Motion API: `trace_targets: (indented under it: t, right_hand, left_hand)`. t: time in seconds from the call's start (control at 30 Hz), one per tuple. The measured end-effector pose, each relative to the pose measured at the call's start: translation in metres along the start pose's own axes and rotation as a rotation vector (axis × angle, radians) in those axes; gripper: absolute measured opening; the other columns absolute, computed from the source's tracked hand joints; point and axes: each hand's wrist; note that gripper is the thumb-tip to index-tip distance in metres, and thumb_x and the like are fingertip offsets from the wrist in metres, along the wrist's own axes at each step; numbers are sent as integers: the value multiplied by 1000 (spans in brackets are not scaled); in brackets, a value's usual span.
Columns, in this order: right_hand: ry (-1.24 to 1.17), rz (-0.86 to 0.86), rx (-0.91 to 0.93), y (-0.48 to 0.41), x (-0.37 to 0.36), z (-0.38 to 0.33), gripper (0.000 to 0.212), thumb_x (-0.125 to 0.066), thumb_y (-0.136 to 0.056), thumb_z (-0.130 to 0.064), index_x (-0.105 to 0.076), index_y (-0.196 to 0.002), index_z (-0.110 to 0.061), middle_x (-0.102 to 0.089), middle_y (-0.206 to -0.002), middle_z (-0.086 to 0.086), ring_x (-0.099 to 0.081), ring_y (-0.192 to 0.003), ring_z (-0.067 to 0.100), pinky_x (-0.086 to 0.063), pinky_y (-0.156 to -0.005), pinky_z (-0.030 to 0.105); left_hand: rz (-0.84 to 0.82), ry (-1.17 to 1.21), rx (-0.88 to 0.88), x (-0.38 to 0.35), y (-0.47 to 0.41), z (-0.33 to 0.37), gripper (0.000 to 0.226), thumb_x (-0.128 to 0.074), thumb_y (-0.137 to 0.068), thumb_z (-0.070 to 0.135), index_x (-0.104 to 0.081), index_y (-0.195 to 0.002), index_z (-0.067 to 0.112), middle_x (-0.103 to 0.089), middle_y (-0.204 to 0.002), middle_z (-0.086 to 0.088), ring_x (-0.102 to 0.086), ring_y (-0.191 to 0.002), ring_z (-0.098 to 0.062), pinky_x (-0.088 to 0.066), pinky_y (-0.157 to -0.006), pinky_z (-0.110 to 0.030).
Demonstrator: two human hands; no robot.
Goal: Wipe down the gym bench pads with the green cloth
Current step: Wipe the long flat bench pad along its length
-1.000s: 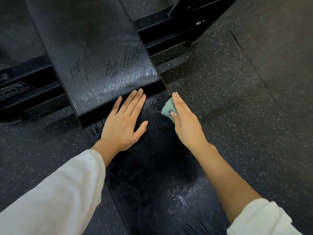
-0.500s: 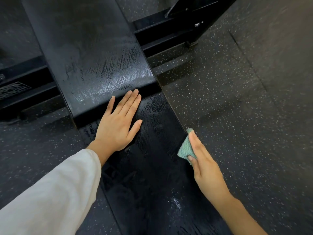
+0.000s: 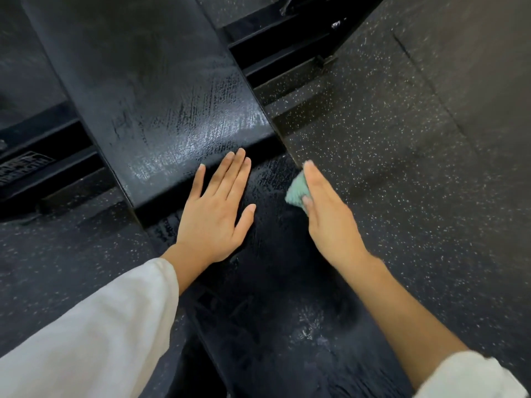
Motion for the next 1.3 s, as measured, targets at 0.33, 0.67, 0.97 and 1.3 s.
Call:
trace_targets:
  t: [0.33, 0.67, 0.97, 1.3]
  right_hand:
    - [23, 38, 5, -21, -7, -14, 60, -41, -101, -9, -17, -154, -22, -16, -161, -8, -21, -145, 8, -17, -113, 16]
    - [29, 6, -65, 33, 0, 4, 64, -39, -101, -13, -7, -149, -40, -13, -158, -22, -17, -141, -7, -19, -112, 13]
    - [183, 108, -18, -58, -24, -40, 54, -28, -102, -22, -17, -153, -7, -20, -160, 8, -22, -146, 26, -18, -120, 33]
    - [168, 141, -20, -124, -32, -63, 54, -30, -103, -27, -16, -154, -16, -17, -161, -1, -25, -144, 20, -32, -114, 37]
  left_hand:
    - [-32, 23, 4, 1, 0, -2, 68, -26, -98, 44, -12, -156, 10, -6, -164, -4, -3, -151, -16, -6, -122, -48]
    - [-61, 41, 2, 5, -1, -2, 69, -27, -97, 45, -15, -155, 11, -8, -164, -2, -5, -151, -16, -8, -121, -48]
    - [-99, 27, -107, 14, -9, -21, 69, -29, -97, 47, -18, -155, 12, -9, -164, -2, -7, -151, -16, -9, -121, -47]
    - [-43, 34, -77, 26, -45, -59, 69, -35, -96, 45, -21, -155, 13, -13, -163, -1, -9, -151, -14, -12, -122, -43]
Point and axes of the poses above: each hand's wrist, its own y-axis away from the middle knuckle, its own x-axis out of the back of the hand, z = x × y
